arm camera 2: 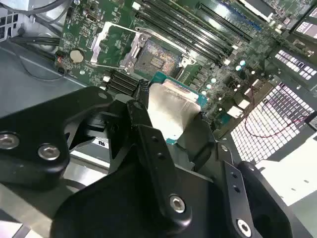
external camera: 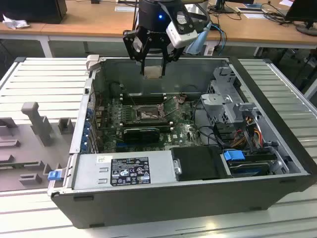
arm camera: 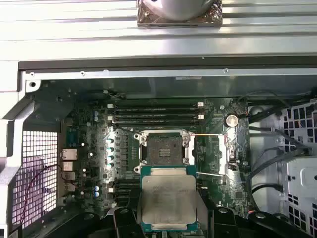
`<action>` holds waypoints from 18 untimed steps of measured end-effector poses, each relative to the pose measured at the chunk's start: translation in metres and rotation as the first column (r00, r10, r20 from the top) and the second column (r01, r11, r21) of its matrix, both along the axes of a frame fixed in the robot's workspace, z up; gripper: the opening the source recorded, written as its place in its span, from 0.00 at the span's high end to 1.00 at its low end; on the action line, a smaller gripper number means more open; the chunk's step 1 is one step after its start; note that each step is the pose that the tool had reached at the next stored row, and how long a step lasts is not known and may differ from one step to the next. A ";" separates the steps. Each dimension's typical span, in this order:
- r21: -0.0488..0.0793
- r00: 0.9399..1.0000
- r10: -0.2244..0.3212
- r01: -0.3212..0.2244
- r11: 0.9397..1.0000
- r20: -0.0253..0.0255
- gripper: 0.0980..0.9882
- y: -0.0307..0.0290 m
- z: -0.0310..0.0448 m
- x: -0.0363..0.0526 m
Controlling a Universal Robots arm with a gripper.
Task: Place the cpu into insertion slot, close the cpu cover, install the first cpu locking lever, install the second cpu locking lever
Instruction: 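Place the cpu into insertion slot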
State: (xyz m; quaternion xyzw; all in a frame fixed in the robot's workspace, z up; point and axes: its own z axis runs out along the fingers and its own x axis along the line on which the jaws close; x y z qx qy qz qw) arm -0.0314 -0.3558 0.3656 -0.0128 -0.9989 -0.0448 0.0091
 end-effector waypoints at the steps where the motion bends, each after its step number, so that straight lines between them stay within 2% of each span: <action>1: 0.000 1.000 -0.006 0.006 1.000 0.000 0.52 0.0000 0.0000 0.0000; 3: 0.000 0.998 -0.060 0.060 0.998 0.000 0.52 0.0000 -0.0001 0.0000; 6: 0.000 0.990 -0.142 0.142 0.990 0.000 0.52 0.0000 -0.0003 0.0000; 18: 0.000 0.985 -0.173 0.173 0.985 0.000 0.52 0.0000 -0.0037 0.0000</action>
